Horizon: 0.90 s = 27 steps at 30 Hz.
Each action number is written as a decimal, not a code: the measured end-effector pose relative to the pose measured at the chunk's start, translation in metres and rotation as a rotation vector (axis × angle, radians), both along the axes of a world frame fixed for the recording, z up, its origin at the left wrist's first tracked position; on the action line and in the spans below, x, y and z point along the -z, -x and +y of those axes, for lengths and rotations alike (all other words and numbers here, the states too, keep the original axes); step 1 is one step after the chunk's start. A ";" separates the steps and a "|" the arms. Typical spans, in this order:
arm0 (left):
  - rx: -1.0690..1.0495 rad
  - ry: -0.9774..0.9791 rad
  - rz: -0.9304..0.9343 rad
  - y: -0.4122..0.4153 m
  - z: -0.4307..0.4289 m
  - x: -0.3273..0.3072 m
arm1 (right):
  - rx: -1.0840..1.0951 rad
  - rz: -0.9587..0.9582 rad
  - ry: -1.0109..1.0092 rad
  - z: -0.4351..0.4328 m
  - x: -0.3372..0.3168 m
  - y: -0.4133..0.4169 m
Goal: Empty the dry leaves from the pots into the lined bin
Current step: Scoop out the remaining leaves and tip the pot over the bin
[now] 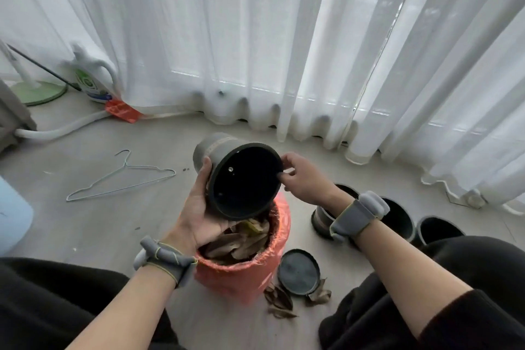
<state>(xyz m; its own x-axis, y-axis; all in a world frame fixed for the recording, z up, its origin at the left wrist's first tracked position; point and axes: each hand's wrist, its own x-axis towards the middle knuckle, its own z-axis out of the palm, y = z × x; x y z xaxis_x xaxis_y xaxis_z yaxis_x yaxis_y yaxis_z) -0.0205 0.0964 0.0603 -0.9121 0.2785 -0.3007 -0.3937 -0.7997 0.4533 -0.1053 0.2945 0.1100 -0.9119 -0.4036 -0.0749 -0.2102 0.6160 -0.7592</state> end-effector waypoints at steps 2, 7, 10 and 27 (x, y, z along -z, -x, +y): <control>-0.111 0.142 -0.021 -0.005 -0.012 0.000 | 0.005 0.001 0.000 -0.013 -0.003 0.002; -0.261 0.712 -0.088 -0.012 -0.026 -0.001 | 0.037 0.053 0.136 -0.034 -0.014 0.002; -0.342 0.931 -0.122 -0.016 -0.029 0.005 | -0.081 0.025 0.096 -0.045 -0.010 -0.008; -0.645 1.420 0.108 -0.017 -0.030 -0.014 | 0.383 -0.113 0.602 -0.026 -0.005 0.001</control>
<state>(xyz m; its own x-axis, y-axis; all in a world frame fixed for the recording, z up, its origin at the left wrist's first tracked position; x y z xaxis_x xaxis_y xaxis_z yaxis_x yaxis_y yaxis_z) -0.0040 0.0669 0.0741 -0.7953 -0.5973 0.1041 -0.0826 0.2768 0.9574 -0.1061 0.2684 0.1154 -0.9974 -0.0581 -0.0430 0.0371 0.0990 -0.9944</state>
